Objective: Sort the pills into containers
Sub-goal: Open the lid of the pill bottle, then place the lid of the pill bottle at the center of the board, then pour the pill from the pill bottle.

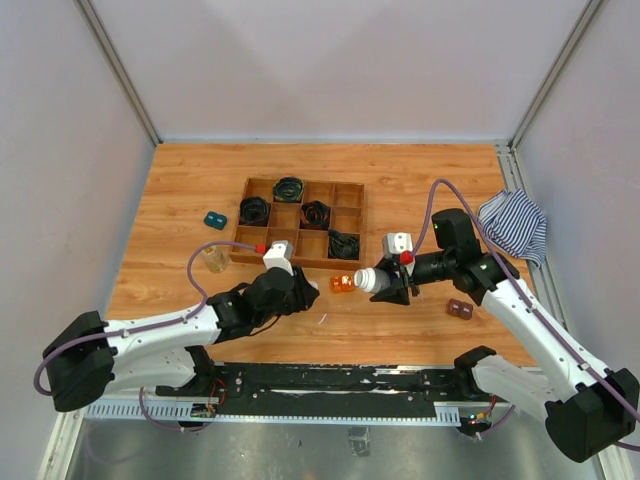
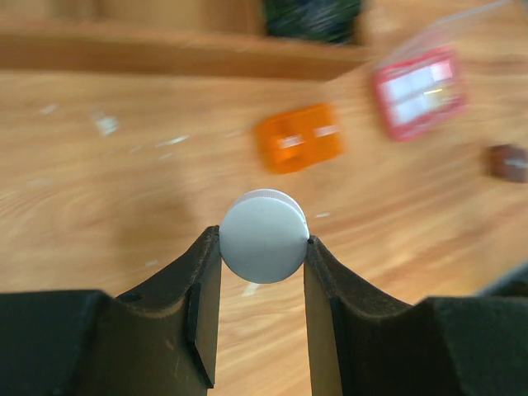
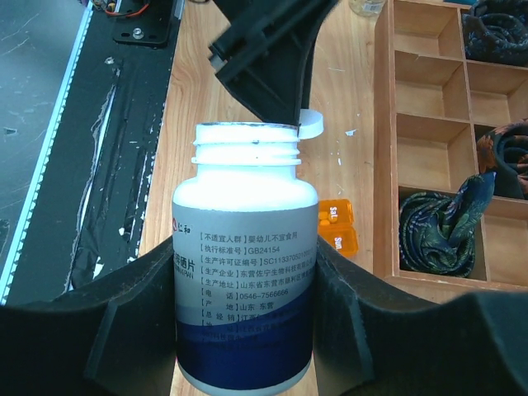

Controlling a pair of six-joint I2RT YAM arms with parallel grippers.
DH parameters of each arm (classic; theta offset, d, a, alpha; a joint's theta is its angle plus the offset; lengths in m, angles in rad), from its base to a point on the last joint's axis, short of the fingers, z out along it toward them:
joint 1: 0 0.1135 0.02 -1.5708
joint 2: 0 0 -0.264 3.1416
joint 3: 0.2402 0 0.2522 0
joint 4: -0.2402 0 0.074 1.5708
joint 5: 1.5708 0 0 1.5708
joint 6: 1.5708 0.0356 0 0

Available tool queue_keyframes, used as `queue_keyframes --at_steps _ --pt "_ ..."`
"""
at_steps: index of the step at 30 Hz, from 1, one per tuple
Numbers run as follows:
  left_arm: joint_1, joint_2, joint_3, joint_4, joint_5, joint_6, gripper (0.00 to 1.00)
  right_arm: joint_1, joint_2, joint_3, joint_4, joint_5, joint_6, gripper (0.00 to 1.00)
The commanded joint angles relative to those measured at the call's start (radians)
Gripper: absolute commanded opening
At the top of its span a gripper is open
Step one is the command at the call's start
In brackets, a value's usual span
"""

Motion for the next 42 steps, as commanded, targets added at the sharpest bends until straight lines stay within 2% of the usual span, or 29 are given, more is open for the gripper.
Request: queue_keyframes --at_steps 1,7,10,14,18,21,24,26,29,31,32,35,36,37,39,40,41,42 --pt "0.046 0.090 -0.038 -0.163 -0.072 0.008 0.05 -0.029 -0.014 0.010 0.002 -0.007 0.018 0.00" --pt "0.049 0.200 -0.017 -0.207 -0.143 -0.013 0.21 -0.076 -0.025 0.003 0.035 -0.034 0.070 0.01" --pt "0.049 0.207 -0.011 -0.227 -0.162 -0.025 0.47 -0.092 -0.026 0.002 0.049 -0.038 0.090 0.01" --pt "0.049 0.154 -0.029 -0.228 -0.162 -0.035 0.69 -0.124 -0.039 -0.007 0.081 -0.048 0.128 0.01" --pt "0.049 0.040 -0.034 -0.230 -0.121 -0.017 0.76 -0.169 -0.066 -0.013 0.126 -0.071 0.186 0.00" --pt "0.048 -0.087 -0.055 -0.149 0.014 0.066 0.78 -0.225 -0.101 -0.013 0.196 -0.108 0.275 0.01" --pt "0.049 -0.256 -0.136 0.061 0.173 0.158 0.82 -0.302 -0.133 0.016 0.405 -0.144 0.494 0.01" --pt "0.049 -0.339 -0.172 0.156 0.220 0.179 0.87 -0.339 -0.142 0.072 0.603 -0.107 0.688 0.01" --pt "0.049 -0.395 -0.171 0.215 0.261 0.205 0.90 -0.390 -0.061 0.306 0.718 0.029 0.967 0.01" --pt "0.050 -0.387 -0.141 0.224 0.296 0.215 0.90 -0.422 -0.015 0.392 0.914 0.076 1.225 0.01" --pt "0.050 -0.376 -0.127 0.223 0.312 0.217 0.90 -0.425 0.002 0.394 1.076 0.069 1.384 0.01" --pt "0.050 -0.343 -0.094 0.223 0.349 0.215 0.90 -0.372 0.046 0.314 1.841 0.055 1.945 0.01" --pt "0.049 -0.335 -0.089 0.226 0.358 0.215 0.90 -0.373 0.029 0.294 1.990 0.077 2.015 0.01" --pt "0.050 -0.331 -0.089 0.233 0.366 0.213 0.90 -0.415 -0.013 0.290 1.940 0.086 1.956 0.01" --pt "0.050 -0.321 -0.099 0.263 0.370 0.201 0.90 -0.515 -0.075 0.346 1.512 0.163 1.683 0.01" --pt "0.049 -0.316 -0.104 0.291 0.372 0.194 0.90 -0.569 -0.039 0.375 1.460 0.173 1.728 0.01" --pt "0.049 -0.310 -0.105 0.302 0.376 0.192 0.90 -0.606 -0.015 0.365 1.494 0.194 1.817 0.01" --pt "0.049 -0.303 -0.103 0.316 0.384 0.196 0.90 -0.580 -0.002 0.339 1.595 0.201 1.899 0.01"
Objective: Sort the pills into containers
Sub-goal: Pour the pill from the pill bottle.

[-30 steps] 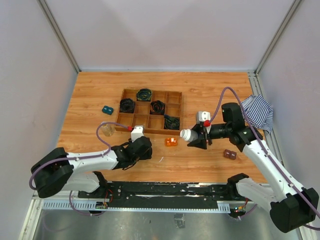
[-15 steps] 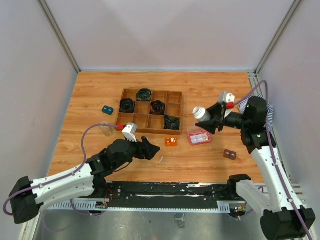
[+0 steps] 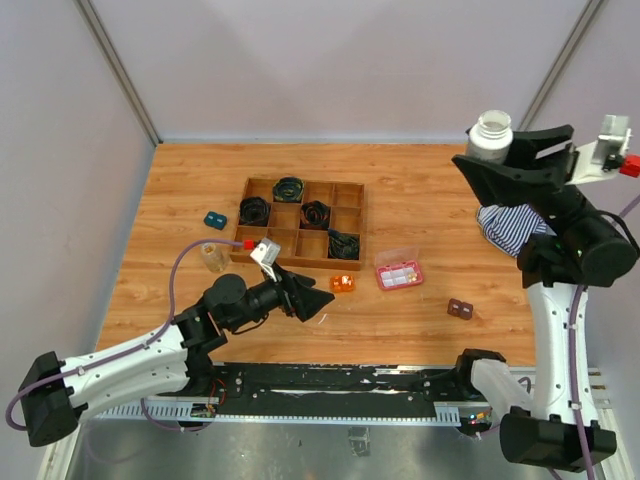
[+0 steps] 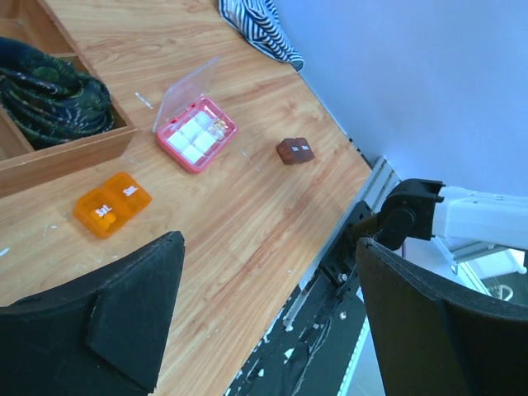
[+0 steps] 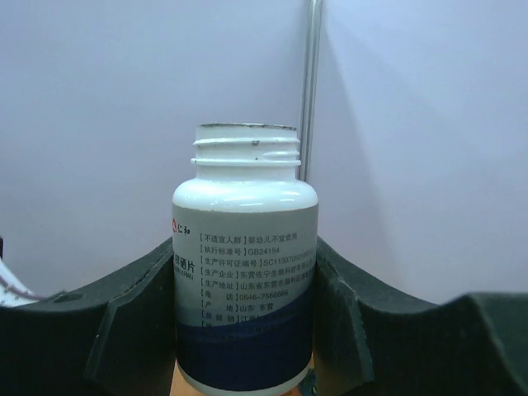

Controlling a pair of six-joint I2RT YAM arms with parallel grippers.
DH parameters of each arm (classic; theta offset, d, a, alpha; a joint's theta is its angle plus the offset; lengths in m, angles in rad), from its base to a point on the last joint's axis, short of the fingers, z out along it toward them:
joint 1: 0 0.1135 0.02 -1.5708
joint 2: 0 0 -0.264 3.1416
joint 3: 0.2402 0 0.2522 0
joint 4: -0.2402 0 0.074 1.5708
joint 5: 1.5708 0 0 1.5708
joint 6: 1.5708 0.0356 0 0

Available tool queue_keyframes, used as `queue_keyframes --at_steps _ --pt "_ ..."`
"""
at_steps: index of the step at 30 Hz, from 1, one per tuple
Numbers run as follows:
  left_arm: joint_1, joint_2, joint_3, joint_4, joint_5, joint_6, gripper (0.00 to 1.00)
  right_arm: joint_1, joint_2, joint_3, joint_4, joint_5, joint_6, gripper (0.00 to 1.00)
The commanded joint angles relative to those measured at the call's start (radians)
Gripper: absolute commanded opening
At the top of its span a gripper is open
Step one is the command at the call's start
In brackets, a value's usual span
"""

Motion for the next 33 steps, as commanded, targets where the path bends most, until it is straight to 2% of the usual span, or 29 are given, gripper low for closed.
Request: queue_keyframes --at_steps 1,2,3,5,6,7,8,9,10,11,13,14,17,20,21,23,24,25,26,27,28,30,33 --pt "0.003 0.023 0.020 0.102 0.056 0.017 0.90 -0.008 0.030 -0.002 0.297 0.076 0.310 0.01" --pt "0.003 0.027 0.027 0.098 0.059 0.028 0.90 0.034 0.018 -0.016 0.428 0.033 0.320 0.00" --pt "0.004 0.030 0.030 0.100 0.059 0.041 0.90 0.041 -0.016 -0.041 0.432 0.016 0.246 0.01" --pt "0.003 0.037 0.025 0.124 0.051 0.062 0.91 -0.034 -0.056 -0.011 -0.004 0.088 -0.002 0.01" --pt "0.003 0.041 0.019 0.148 0.050 0.070 0.91 -0.136 -0.010 0.044 -0.303 0.123 -0.004 0.01" --pt "0.003 0.046 0.015 0.176 0.056 0.079 0.91 -0.162 0.058 0.045 -0.228 0.114 0.071 0.01" --pt "0.003 0.052 0.011 0.200 0.069 0.093 0.93 -0.143 0.110 0.009 0.048 0.066 0.248 0.01" --pt "0.003 0.056 0.007 0.220 0.080 0.111 0.95 -0.069 0.166 -0.021 0.394 0.008 0.411 0.01" --pt "0.003 0.058 0.001 0.235 0.084 0.135 0.97 -0.022 0.187 -0.029 0.576 -0.087 0.492 0.01" --pt "0.003 0.059 -0.007 0.252 0.077 0.165 0.99 -0.012 0.164 -0.045 0.503 -0.146 0.404 0.01" --pt "0.003 0.059 -0.032 0.304 0.056 0.221 0.99 -0.113 0.082 -0.138 0.083 -0.081 0.070 0.01" --pt "0.003 0.061 -0.047 0.344 0.050 0.236 0.99 -0.133 0.061 -0.186 0.058 -0.094 -0.006 0.01" --pt "0.003 0.070 -0.084 0.459 0.056 0.297 0.99 -0.093 0.054 -0.344 0.278 -0.284 -0.051 0.01" --pt "0.003 0.093 -0.110 0.544 0.035 0.365 0.99 -0.096 0.032 -0.437 0.211 -0.469 -0.218 0.01" --pt "0.003 0.106 -0.115 0.560 0.025 0.383 0.99 -0.100 0.017 -0.456 0.114 -0.522 -0.333 0.01" --pt "0.003 0.129 -0.121 0.587 0.014 0.417 0.99 -0.120 -0.026 -0.473 -0.277 -0.577 -0.704 0.01" --pt "0.004 0.142 -0.123 0.599 0.006 0.434 0.99 -0.133 -0.051 -0.446 -0.636 -0.554 -1.025 0.01" --pt "0.003 0.156 -0.125 0.611 -0.010 0.447 0.99 -0.134 -0.055 -0.378 -1.088 -0.464 -1.393 0.01" --pt "0.003 0.172 -0.126 0.623 -0.032 0.457 0.99 -0.085 -0.021 -0.314 -1.522 -0.354 -1.753 0.01" --pt "0.004 0.186 -0.129 0.635 -0.062 0.460 0.99 -0.046 0.018 -0.277 -1.653 -0.235 -1.905 0.01" --pt "0.003 0.204 -0.133 0.658 -0.095 0.460 0.99 -0.035 0.057 -0.258 -1.713 -0.171 -1.950 0.01" --pt "0.003 0.232 -0.137 0.691 -0.121 0.463 0.99 -0.043 0.118 -0.248 -1.824 -0.160 -2.059 0.01" --pt "0.004 0.248 -0.130 0.691 -0.121 0.462 0.99 -0.044 0.156 -0.278 -1.844 -0.128 -2.155 0.01"
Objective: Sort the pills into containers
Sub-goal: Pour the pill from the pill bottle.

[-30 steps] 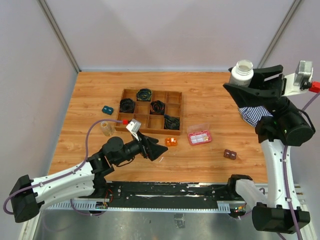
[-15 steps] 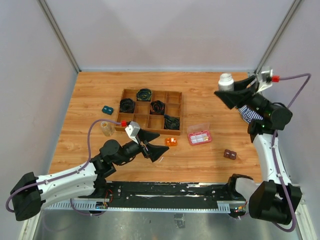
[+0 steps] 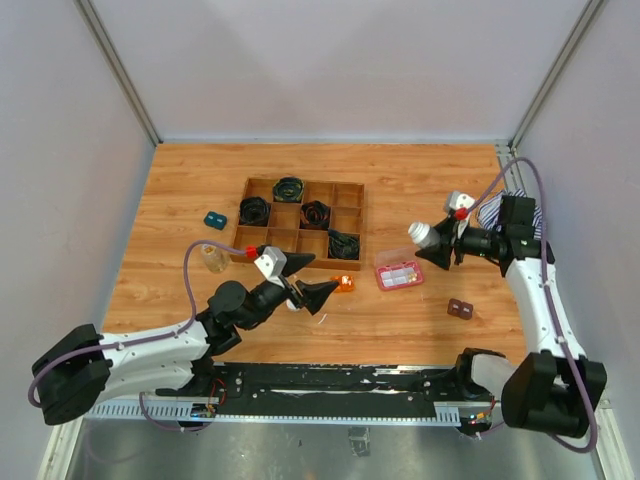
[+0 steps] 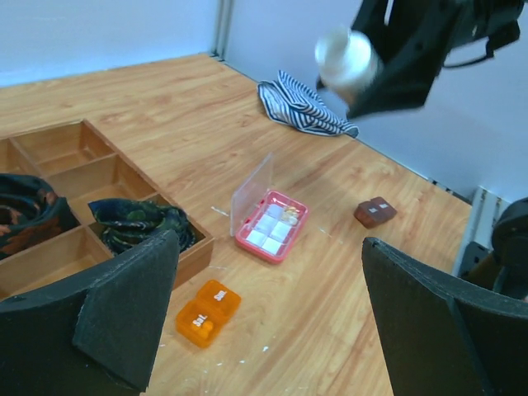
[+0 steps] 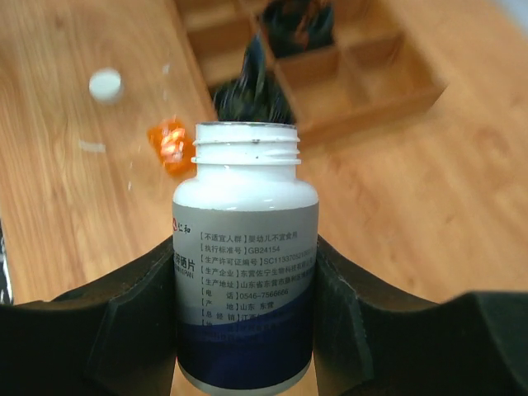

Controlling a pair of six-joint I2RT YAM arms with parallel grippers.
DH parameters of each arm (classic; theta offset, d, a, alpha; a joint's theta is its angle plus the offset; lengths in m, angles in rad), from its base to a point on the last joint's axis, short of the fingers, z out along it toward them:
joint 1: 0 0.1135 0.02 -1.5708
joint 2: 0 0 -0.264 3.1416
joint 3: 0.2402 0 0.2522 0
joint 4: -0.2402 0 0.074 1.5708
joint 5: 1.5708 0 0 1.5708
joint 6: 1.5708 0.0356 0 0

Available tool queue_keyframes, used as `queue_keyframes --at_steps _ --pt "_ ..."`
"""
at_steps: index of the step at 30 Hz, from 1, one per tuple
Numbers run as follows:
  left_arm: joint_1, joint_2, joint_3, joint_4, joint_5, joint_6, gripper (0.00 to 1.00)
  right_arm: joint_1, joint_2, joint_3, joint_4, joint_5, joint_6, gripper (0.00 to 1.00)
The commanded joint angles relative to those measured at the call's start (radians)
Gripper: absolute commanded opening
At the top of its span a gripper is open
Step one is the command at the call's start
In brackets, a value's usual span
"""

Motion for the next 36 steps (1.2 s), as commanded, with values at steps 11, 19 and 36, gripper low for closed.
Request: queue_keyframes --at_steps 11,19,36 --pt "0.003 -0.032 -0.107 0.207 -0.086 0.021 0.99 0.051 0.192 -0.114 -0.265 0.282 -0.515 0.01" --pt "0.003 -0.040 -0.130 0.235 -0.089 0.022 0.99 0.096 0.263 -0.119 -0.200 0.396 -0.467 0.01" --pt "0.004 -0.053 -0.148 0.257 -0.094 0.020 0.99 0.183 0.360 -0.075 -0.206 0.581 -0.421 0.01"
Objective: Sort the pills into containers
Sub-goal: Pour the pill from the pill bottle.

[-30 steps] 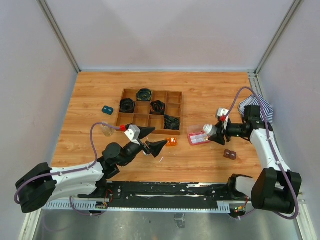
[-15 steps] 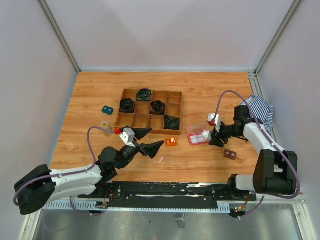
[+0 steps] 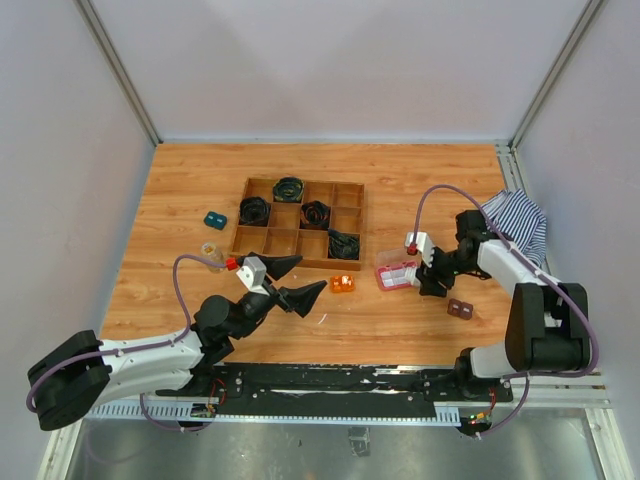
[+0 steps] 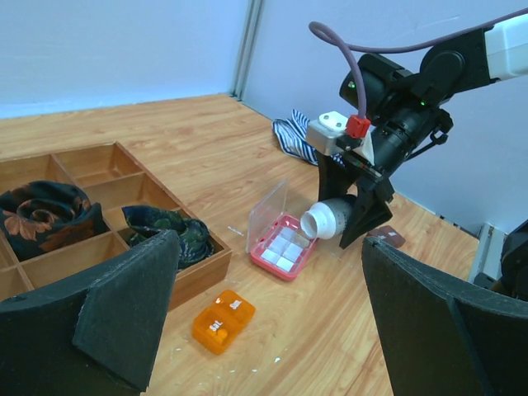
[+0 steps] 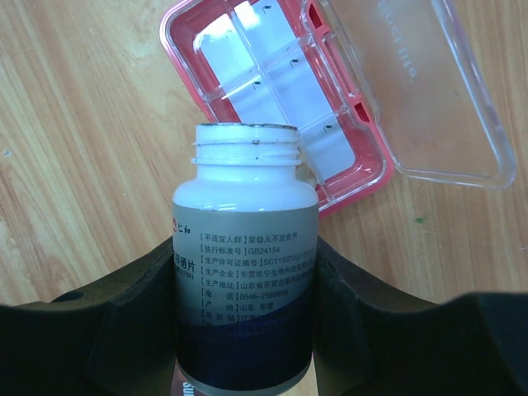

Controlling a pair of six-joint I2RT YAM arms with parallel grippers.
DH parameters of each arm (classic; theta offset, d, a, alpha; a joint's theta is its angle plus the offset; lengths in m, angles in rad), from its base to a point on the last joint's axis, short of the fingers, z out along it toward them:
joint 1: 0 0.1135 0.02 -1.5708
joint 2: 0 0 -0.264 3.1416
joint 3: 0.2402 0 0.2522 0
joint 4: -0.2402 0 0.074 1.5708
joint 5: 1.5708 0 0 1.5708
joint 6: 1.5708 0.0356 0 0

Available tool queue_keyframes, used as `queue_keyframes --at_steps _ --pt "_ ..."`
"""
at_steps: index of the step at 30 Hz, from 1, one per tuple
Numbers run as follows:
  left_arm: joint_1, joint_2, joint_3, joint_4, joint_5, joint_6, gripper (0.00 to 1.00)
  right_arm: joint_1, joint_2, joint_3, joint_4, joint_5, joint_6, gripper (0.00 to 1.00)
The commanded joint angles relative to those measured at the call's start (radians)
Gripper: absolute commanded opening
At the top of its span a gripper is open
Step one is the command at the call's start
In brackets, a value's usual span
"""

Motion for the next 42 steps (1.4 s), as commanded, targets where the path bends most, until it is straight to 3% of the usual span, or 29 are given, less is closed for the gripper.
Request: queue_keyframes --at_steps 1,42 --pt "0.003 -0.013 -0.014 0.051 -0.015 0.011 0.99 0.044 0.015 0.032 -0.011 0.063 0.023 0.01" --pt "0.004 -0.019 -0.026 0.064 -0.013 0.012 0.99 0.185 0.060 0.128 -0.108 0.282 0.092 0.01"
